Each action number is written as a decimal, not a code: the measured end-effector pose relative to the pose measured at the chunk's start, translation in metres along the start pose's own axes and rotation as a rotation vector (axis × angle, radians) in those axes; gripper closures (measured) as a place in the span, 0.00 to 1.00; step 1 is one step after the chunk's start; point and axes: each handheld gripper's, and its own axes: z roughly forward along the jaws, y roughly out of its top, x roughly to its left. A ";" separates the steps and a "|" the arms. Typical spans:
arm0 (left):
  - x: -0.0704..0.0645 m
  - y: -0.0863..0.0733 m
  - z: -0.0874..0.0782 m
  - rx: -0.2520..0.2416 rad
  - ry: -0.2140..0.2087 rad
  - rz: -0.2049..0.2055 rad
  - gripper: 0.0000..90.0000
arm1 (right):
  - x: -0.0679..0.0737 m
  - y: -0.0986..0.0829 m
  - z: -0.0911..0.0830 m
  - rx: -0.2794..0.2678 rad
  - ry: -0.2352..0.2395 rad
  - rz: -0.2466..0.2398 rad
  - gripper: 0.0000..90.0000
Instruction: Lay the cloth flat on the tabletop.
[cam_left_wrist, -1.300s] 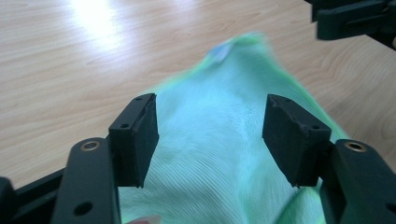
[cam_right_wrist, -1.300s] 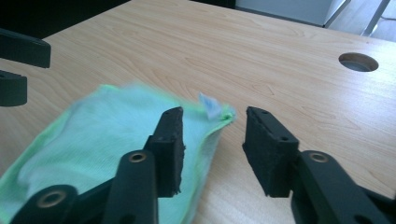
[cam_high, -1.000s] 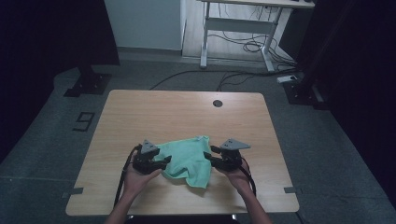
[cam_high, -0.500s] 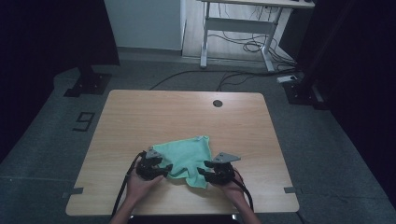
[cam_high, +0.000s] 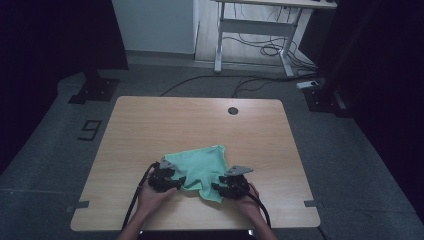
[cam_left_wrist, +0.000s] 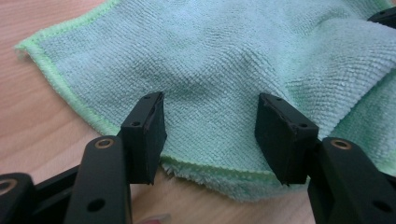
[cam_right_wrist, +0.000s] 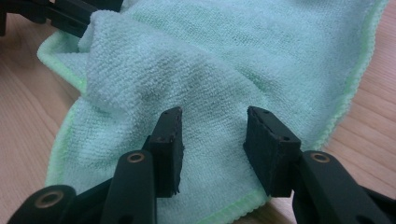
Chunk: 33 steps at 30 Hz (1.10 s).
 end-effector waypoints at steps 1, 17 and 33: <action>0.000 0.002 0.002 0.001 0.002 0.006 0.48 | -0.001 0.000 0.000 0.000 0.000 0.006 0.63; -0.012 0.005 -0.028 -0.093 -0.031 0.034 0.47 | -0.009 -0.002 -0.004 -0.010 -0.001 0.036 0.62; -0.047 -0.016 -0.028 -0.099 -0.118 0.090 0.45 | -0.010 -0.003 -0.004 -0.019 0.004 0.047 0.62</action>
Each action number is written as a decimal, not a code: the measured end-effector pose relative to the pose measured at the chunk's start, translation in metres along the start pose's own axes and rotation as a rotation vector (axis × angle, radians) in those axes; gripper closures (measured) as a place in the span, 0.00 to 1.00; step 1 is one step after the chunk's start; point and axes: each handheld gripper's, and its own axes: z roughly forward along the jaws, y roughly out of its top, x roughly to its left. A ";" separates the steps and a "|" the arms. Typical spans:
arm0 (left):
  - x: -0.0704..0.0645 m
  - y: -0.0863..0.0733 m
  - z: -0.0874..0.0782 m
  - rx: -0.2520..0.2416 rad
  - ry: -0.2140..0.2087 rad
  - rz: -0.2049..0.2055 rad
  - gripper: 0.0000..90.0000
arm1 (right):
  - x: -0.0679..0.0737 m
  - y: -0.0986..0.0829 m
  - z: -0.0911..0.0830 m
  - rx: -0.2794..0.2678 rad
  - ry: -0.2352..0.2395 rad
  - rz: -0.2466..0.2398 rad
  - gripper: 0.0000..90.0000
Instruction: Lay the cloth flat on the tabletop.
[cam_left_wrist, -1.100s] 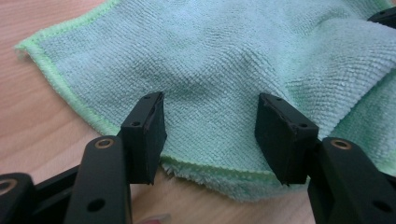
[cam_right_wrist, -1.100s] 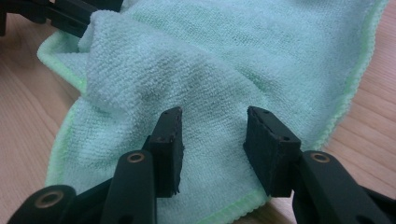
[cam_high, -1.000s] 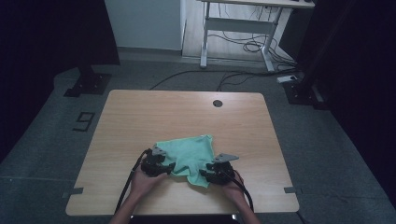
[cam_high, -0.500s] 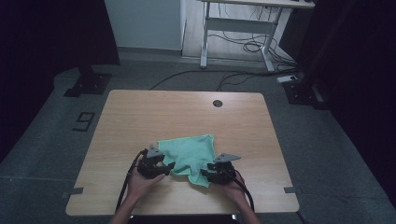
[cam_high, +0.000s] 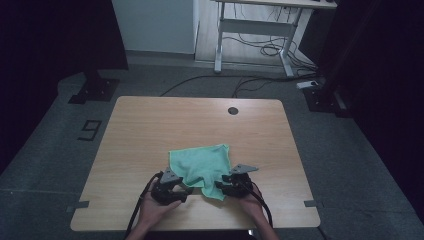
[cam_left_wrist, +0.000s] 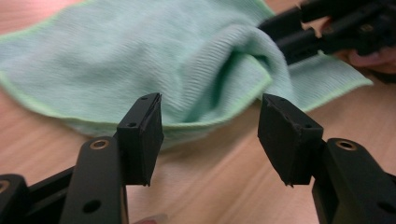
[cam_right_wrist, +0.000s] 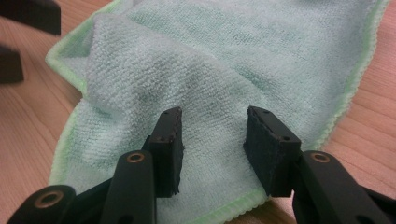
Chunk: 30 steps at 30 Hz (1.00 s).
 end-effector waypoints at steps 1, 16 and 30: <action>-0.002 0.000 0.002 0.004 0.007 0.007 0.46 | 0.000 0.000 0.000 0.000 0.001 0.001 0.62; -0.004 -0.008 0.019 0.043 0.052 0.035 0.82 | -0.001 -0.001 0.000 -0.005 0.005 0.008 0.62; 0.004 -0.011 0.010 0.012 0.027 0.023 0.97 | -0.002 -0.002 -0.001 -0.013 0.005 0.012 0.63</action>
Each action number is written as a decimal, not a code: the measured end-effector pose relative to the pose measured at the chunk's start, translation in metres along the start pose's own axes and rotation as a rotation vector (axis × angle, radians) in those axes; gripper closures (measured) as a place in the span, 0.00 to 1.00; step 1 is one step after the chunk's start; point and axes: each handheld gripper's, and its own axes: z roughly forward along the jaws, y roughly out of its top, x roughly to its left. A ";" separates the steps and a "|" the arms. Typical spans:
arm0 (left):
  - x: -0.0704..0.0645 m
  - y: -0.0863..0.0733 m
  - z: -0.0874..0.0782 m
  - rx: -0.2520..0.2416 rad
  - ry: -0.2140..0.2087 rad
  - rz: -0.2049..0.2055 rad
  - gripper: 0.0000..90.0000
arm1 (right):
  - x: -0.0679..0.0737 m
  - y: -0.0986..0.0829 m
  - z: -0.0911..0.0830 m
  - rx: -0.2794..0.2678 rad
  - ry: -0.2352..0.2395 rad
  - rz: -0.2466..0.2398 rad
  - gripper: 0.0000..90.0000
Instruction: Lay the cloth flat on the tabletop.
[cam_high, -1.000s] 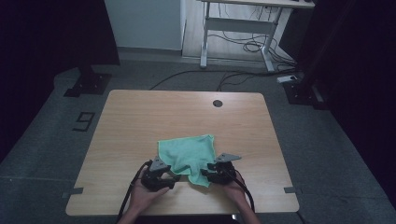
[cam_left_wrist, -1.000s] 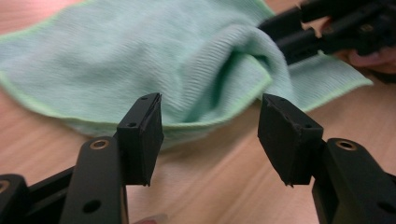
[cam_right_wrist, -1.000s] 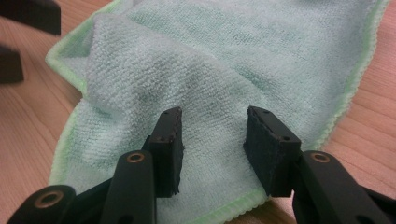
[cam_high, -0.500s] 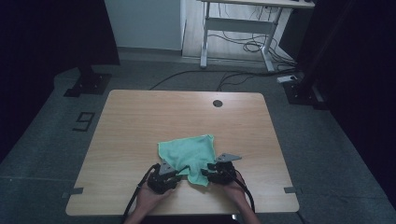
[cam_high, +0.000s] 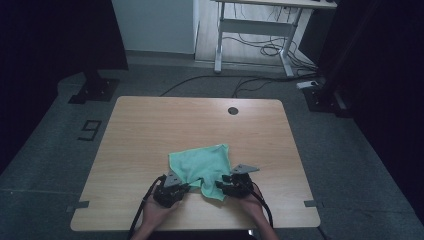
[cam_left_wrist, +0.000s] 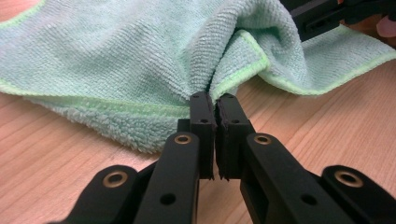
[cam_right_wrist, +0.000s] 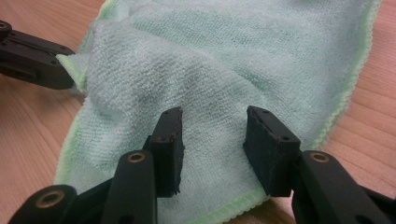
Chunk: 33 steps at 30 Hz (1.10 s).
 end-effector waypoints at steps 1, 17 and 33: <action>0.001 0.000 -0.001 -0.001 0.000 -0.001 0.97 | 0.000 0.000 0.000 -0.001 -0.001 0.002 0.63; 0.019 -0.019 -0.038 -0.044 -0.015 -0.041 0.97 | -0.008 -0.003 -0.005 -0.013 -0.002 0.060 0.66; 0.033 -0.039 -0.056 -0.046 -0.013 -0.072 0.80 | -0.009 -0.004 -0.006 -0.013 -0.018 0.049 0.66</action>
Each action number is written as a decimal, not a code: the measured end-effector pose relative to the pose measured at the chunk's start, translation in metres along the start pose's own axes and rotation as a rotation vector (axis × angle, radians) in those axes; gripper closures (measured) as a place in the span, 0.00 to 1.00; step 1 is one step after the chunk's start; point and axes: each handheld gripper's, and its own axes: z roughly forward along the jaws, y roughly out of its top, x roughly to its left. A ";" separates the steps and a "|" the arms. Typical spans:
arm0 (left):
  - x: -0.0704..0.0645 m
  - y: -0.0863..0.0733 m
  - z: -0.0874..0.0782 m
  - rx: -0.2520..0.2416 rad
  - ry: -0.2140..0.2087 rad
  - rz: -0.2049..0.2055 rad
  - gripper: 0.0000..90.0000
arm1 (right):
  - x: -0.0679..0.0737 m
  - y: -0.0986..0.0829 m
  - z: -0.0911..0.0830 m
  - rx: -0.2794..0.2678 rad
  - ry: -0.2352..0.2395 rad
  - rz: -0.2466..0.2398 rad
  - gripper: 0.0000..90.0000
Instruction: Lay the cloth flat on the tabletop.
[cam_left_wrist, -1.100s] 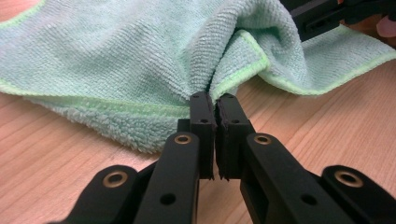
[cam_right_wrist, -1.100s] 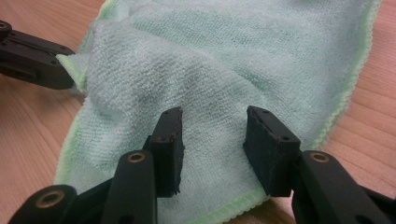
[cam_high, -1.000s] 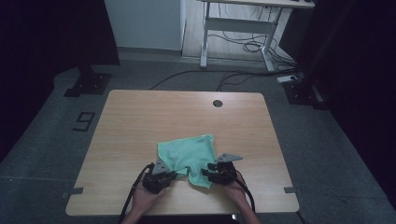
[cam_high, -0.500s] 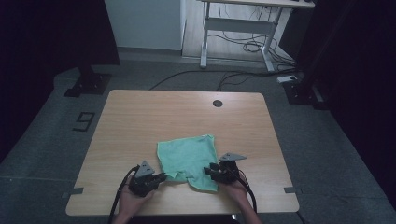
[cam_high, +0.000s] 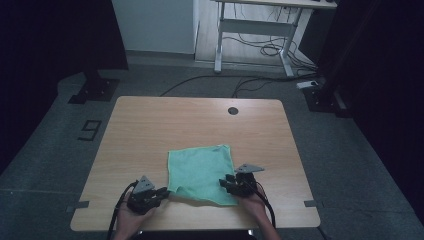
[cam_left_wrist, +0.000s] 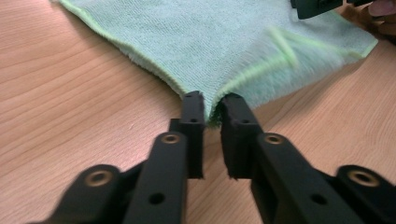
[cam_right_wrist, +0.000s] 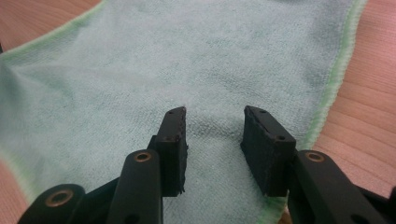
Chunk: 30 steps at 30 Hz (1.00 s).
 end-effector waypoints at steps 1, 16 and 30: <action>0.000 0.000 -0.002 -0.007 -0.002 -0.002 0.80 | 0.000 0.000 0.000 0.000 0.001 -0.001 0.66; 0.003 0.025 0.006 -0.013 0.022 0.022 0.71 | 0.001 0.000 0.000 0.001 -0.007 -0.006 0.65; 0.020 0.052 0.072 0.092 0.064 -0.012 0.69 | 0.007 -0.008 -0.008 0.007 -0.048 -0.060 0.66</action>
